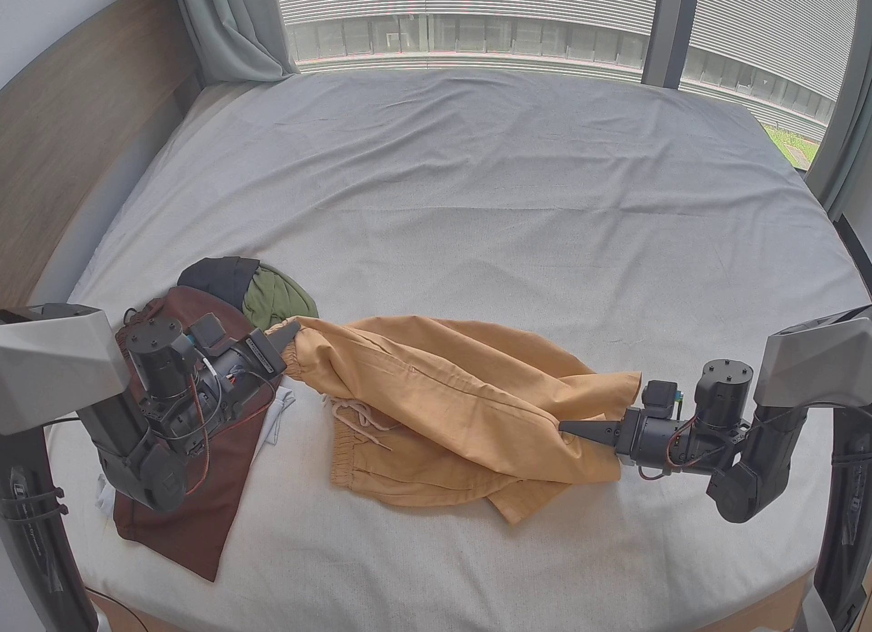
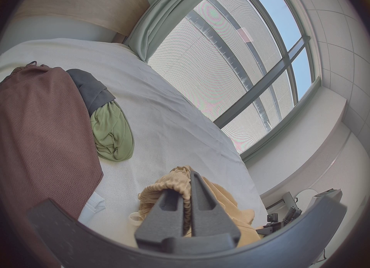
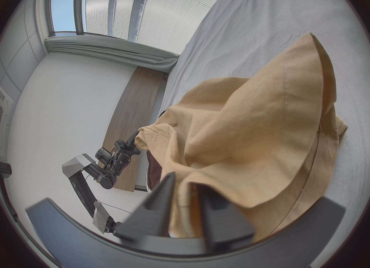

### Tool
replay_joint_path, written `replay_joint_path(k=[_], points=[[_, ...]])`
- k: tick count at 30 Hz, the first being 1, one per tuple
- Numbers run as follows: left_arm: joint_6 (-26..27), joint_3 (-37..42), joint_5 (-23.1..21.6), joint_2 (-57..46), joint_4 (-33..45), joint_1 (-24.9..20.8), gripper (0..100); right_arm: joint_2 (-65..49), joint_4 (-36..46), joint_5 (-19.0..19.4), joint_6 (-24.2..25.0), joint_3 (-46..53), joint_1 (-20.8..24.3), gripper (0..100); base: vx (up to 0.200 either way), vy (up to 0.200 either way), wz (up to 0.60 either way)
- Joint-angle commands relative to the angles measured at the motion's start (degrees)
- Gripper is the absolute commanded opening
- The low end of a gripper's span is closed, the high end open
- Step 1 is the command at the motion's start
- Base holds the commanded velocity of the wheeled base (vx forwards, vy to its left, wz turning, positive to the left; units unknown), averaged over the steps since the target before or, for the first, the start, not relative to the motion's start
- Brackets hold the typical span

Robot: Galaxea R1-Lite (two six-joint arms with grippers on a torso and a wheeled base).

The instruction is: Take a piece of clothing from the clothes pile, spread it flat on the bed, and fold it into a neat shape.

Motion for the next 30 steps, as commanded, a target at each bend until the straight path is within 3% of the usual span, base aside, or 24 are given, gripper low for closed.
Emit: replay_joint_path(k=[1,30], points=[[0.0,-0.2,0.0,0.5,-0.1,0.1,0,-2.1,0.0,0.0,0.0,0.4,-0.4,0,0.0,0.0,0.0],[-0.2,-2.6,-0.1,-4.4,-0.1,1.8,0,-16.6,0.3,-0.2,0.1,2.4,-3.1,0,0.0,0.0,0.0]])
